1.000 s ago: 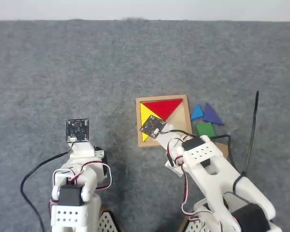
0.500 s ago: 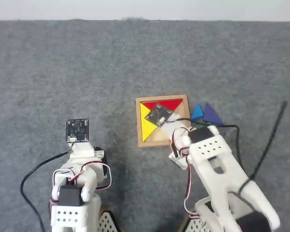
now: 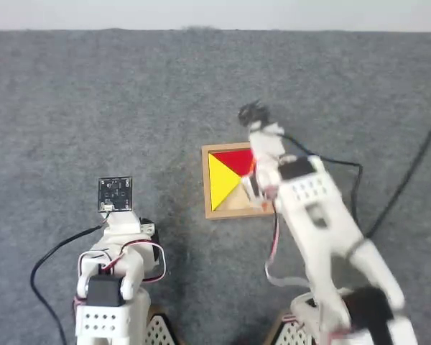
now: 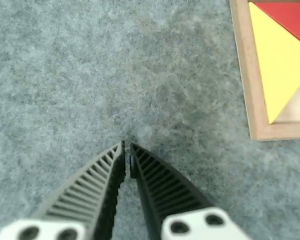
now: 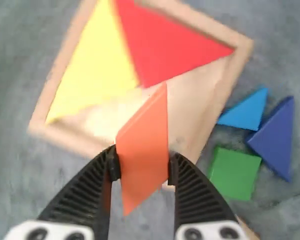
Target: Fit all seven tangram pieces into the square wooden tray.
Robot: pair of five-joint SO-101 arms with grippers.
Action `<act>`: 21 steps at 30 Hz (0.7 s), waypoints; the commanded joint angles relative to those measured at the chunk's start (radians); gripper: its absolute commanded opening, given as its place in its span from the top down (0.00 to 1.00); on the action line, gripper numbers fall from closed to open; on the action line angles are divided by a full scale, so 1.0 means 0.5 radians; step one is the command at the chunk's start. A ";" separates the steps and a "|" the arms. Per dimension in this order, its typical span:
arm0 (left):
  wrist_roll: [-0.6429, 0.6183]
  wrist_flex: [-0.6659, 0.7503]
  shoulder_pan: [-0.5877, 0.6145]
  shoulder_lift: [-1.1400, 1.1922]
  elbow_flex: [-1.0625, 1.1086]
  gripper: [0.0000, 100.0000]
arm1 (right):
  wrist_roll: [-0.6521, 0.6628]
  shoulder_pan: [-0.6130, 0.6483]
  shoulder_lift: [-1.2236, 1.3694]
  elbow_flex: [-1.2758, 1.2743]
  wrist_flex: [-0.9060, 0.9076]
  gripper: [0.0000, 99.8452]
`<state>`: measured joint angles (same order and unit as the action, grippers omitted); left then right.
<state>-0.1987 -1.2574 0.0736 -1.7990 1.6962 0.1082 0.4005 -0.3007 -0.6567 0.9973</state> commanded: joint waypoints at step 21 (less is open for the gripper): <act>0.031 -0.009 0.012 -0.040 -0.026 0.99 | -0.368 -0.127 1.051 1.151 0.195 0.78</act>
<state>-0.1987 -1.2574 0.0736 -1.7990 1.6962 -0.1419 0.3606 0.2486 -0.1442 1.0848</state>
